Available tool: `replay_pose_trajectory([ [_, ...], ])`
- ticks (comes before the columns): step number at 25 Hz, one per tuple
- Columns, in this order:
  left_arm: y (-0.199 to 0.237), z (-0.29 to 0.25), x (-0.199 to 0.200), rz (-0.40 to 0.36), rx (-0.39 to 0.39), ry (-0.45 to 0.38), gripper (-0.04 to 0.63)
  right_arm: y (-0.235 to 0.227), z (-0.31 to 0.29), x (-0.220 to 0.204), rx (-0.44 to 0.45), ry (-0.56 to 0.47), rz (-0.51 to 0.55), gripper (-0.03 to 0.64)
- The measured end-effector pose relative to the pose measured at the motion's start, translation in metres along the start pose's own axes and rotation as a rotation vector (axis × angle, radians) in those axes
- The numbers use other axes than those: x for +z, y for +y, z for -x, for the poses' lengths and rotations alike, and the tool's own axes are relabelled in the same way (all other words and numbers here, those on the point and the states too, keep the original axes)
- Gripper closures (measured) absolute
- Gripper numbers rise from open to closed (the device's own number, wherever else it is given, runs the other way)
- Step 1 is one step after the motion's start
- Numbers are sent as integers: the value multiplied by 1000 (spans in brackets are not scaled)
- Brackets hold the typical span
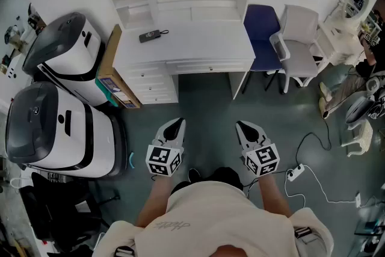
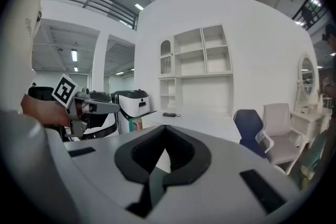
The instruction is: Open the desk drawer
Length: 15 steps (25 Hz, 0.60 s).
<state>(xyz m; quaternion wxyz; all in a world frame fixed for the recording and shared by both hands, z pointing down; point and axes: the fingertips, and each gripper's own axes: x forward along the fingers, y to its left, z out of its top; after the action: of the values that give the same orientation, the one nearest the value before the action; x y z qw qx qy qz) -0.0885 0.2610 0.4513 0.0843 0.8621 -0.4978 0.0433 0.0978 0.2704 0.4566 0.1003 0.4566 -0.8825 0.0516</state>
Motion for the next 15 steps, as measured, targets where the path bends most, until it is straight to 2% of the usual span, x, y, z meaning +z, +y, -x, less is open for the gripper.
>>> replay_pose_trajectory([
  [10, 10, 9, -3, 3, -58, 0, 580, 13, -7, 5, -49, -6, -20, 615],
  [15, 20, 9, -20, 46, -63, 23, 580, 22, -8, -1, -50, 39, -12, 615],
])
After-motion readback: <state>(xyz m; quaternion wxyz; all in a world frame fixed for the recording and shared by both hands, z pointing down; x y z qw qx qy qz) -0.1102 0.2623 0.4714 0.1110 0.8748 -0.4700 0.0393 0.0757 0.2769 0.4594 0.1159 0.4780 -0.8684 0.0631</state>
